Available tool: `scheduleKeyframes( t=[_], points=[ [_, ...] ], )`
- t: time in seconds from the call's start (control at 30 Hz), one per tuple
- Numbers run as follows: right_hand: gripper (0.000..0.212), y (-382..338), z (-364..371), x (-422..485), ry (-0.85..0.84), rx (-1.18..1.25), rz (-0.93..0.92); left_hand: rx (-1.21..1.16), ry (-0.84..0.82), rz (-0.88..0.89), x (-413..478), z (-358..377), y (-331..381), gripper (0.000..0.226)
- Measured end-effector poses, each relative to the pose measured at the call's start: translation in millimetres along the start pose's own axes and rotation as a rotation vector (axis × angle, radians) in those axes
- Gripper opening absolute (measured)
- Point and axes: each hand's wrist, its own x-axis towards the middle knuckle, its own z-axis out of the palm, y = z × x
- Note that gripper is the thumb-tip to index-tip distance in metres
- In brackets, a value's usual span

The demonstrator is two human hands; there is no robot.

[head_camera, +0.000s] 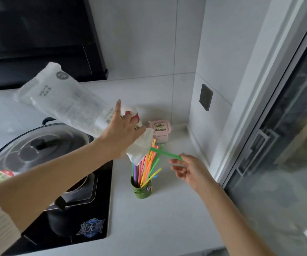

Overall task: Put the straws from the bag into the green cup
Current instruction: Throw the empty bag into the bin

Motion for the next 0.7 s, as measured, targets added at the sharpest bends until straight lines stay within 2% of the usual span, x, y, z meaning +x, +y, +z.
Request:
scheduleKeyframes(
  t=[0.1, 0.17, 0.3, 0.4, 0.53, 0.63, 0.7],
  points=[
    [0.015, -25.5, -5.4, -4.1, 0.118, -0.038, -0.236, -0.116, -0.054, -0.124, -11.2, 21.2, -12.1, 0.080],
    [0.013, -45.2, -5.8, -13.8, 0.188, -0.207, -0.436, -0.166, -0.090, -0.198, -21.7, 33.0, -21.6, 0.081],
    [0.009, -57.9, 25.4, -24.7, 0.247, -1.040, -0.813, -0.221, -0.073, -0.337, -40.9, 50.4, -37.9, 0.080],
    [0.011, -43.6, 61.6, -17.8, 0.198, -1.393, -0.981, -0.260, -0.033, -0.381, -51.4, 62.2, -42.1, 0.078],
    [0.018, -21.8, 95.3, 8.5, 0.038, -1.720, -1.002, -0.285, 0.022, -0.391, -64.9, 77.9, -41.9, 0.081],
    [0.027, 1.9, 115.2, 28.6, -0.115, -2.086, -0.830, -0.377, 0.106, -0.367, -72.6, 87.8, -37.2, 0.084],
    [0.023, 18.0, 123.3, 41.2, -0.159, -2.201, -0.752, -0.458, 0.168, -0.363, -75.0, 91.2, -34.9, 0.085]
  ],
)
